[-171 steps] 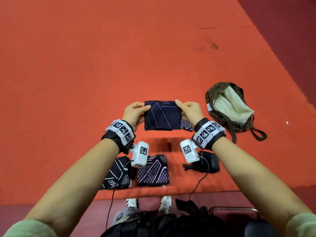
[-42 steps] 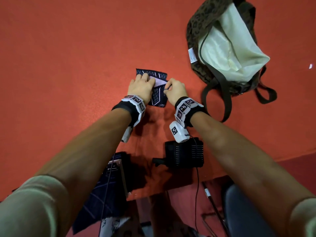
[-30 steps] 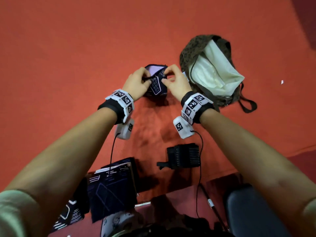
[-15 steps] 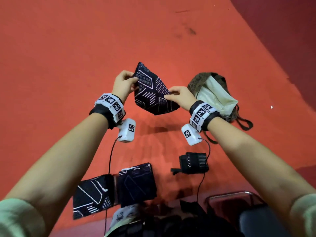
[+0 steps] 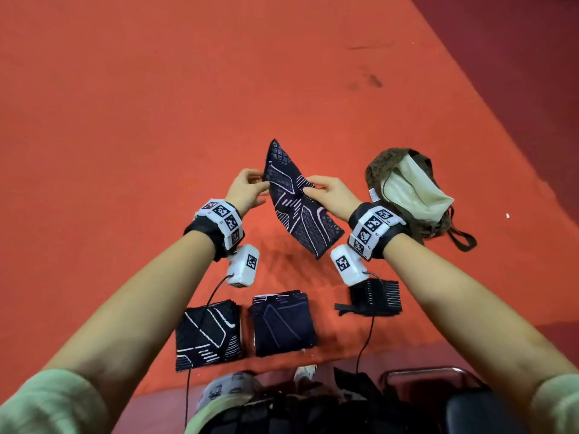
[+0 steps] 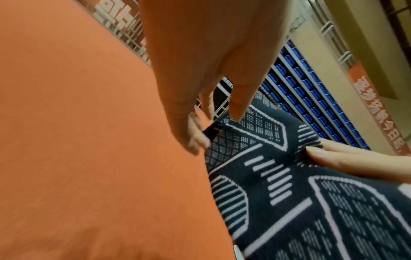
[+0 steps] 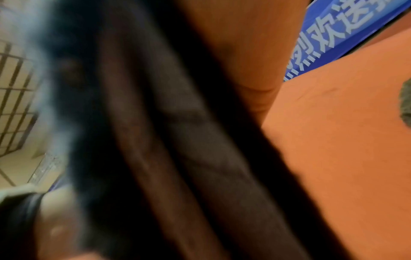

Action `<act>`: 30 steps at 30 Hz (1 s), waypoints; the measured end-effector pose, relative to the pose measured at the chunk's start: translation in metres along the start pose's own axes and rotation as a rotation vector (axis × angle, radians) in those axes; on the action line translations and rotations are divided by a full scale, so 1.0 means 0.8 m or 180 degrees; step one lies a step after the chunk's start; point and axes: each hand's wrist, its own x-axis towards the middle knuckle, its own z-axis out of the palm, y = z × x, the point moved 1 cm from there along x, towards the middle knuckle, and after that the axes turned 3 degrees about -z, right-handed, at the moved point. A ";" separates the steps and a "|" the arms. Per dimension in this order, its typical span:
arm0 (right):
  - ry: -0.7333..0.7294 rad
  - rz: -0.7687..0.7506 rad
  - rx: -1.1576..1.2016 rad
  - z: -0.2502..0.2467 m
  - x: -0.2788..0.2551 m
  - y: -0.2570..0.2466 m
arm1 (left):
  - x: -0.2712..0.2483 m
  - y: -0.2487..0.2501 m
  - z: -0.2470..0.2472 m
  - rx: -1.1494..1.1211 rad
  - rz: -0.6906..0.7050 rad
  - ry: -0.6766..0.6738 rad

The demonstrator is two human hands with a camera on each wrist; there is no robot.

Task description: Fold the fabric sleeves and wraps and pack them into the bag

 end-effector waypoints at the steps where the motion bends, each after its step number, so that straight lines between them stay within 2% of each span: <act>1: 0.0024 -0.0009 0.0050 0.008 -0.001 -0.004 | -0.005 -0.009 -0.005 0.0162 -0.0224 -0.0038; 4: 0.0114 0.0002 0.0301 0.028 0.000 -0.014 | -0.029 -0.032 -0.015 0.0643 -0.0786 -0.0612; 6: 0.0200 0.0027 0.0488 0.038 0.002 -0.018 | -0.039 -0.048 -0.021 0.0296 -0.0968 -0.0942; 8: 0.0224 0.0112 0.0627 0.044 0.003 -0.021 | -0.044 -0.057 -0.025 -0.0291 -0.1021 -0.1080; 10: 0.0241 0.0181 0.0624 0.052 0.003 -0.023 | -0.046 -0.059 -0.031 -0.0777 -0.0978 -0.0947; 13: 0.0382 0.0157 0.0379 0.055 -0.001 -0.024 | -0.047 -0.053 -0.045 -0.1034 -0.0775 -0.0675; 17: 0.0433 0.0183 0.0406 0.059 -0.008 -0.022 | -0.055 -0.044 -0.066 -0.1139 -0.0456 -0.0780; 21: 0.0392 0.0300 0.1066 0.069 -0.015 -0.023 | -0.062 -0.039 -0.083 -0.1386 -0.0232 -0.0940; 26: 0.0297 0.0366 0.1413 0.075 -0.020 -0.023 | -0.068 -0.033 -0.098 -0.1438 -0.0181 -0.0916; 30: 0.0139 0.0307 0.0966 0.075 -0.030 -0.034 | -0.070 -0.028 -0.105 -0.1127 -0.0272 -0.0710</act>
